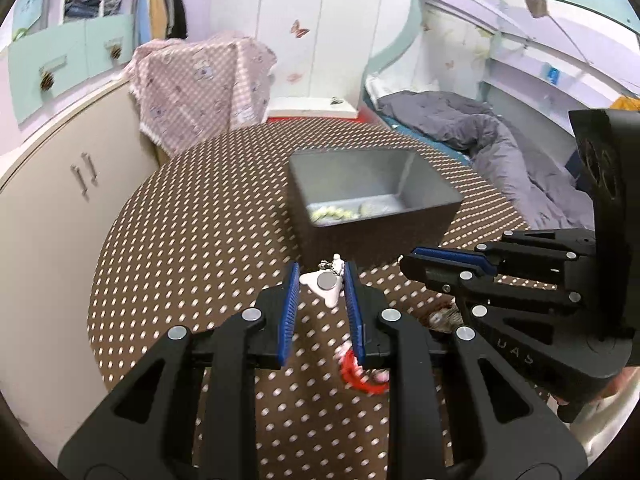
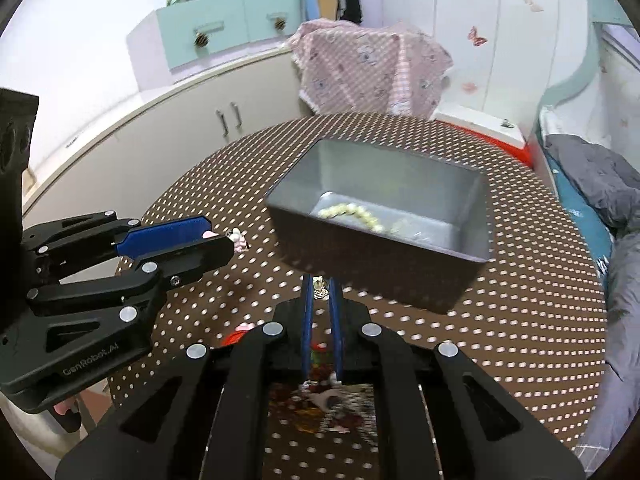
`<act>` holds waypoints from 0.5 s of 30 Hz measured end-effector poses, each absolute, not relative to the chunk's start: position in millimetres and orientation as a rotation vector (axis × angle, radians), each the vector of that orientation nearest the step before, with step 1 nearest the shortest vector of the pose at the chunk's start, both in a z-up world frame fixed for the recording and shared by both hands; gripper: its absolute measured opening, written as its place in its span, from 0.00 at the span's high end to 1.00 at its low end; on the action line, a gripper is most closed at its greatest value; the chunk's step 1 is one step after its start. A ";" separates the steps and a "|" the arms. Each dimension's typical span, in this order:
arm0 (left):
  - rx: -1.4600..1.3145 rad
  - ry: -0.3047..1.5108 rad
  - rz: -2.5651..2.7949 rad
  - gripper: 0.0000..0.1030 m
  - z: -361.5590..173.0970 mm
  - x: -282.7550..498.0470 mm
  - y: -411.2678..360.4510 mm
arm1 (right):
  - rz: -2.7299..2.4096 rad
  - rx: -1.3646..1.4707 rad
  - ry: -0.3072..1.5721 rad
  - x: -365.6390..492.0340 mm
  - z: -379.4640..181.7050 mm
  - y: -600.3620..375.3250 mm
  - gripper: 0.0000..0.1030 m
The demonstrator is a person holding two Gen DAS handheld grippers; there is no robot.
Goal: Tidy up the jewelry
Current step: 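Carry both charms into the grey box and open both tools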
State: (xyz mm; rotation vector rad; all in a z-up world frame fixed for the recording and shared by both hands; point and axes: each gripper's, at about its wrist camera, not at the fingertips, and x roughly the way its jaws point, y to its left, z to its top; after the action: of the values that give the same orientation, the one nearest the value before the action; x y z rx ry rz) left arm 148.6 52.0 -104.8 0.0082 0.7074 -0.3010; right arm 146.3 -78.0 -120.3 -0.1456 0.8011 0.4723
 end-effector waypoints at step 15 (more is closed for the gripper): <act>0.034 0.658 -0.357 0.78 -88.3 174.7 19.8 | 0.374 -0.108 0.733 175.5 -103.4 -113.2 0.94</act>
State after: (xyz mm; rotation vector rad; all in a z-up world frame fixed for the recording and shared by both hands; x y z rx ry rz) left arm 174.7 19.8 -88.3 0.0336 0.6575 -0.3568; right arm 175.5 -113.2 -103.4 -0.1081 0.7327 0.3742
